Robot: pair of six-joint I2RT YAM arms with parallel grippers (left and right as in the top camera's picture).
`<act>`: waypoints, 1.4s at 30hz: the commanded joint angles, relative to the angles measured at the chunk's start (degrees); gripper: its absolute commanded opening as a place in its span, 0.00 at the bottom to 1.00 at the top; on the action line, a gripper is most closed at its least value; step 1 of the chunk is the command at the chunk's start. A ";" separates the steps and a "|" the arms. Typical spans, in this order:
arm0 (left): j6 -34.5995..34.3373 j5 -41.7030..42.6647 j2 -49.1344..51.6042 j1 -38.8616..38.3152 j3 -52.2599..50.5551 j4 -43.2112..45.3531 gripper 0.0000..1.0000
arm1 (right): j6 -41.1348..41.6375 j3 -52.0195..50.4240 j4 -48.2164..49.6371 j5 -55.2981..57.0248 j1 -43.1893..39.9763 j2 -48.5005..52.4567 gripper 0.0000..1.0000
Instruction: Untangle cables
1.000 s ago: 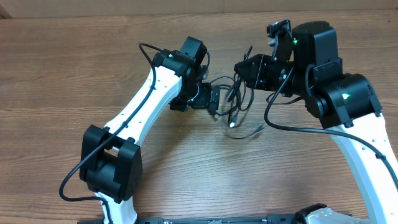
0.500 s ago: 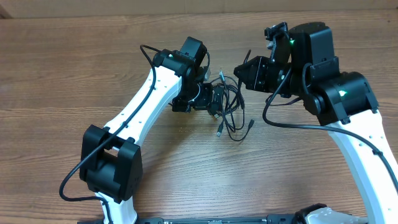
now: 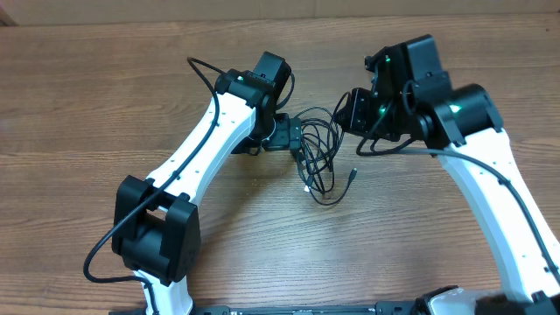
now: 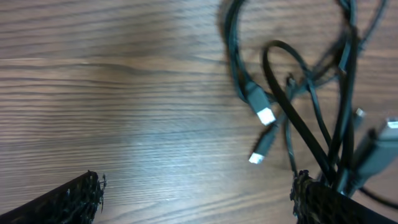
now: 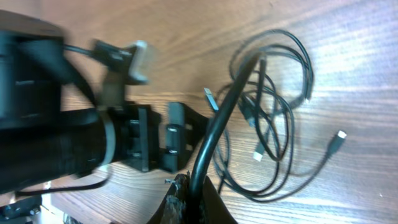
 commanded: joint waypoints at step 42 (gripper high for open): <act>6.60 7.58 0.81 2.32 -9.68 0.90 0.99 | -0.33 1.44 -1.53 -6.60 0.02 10.38 0.04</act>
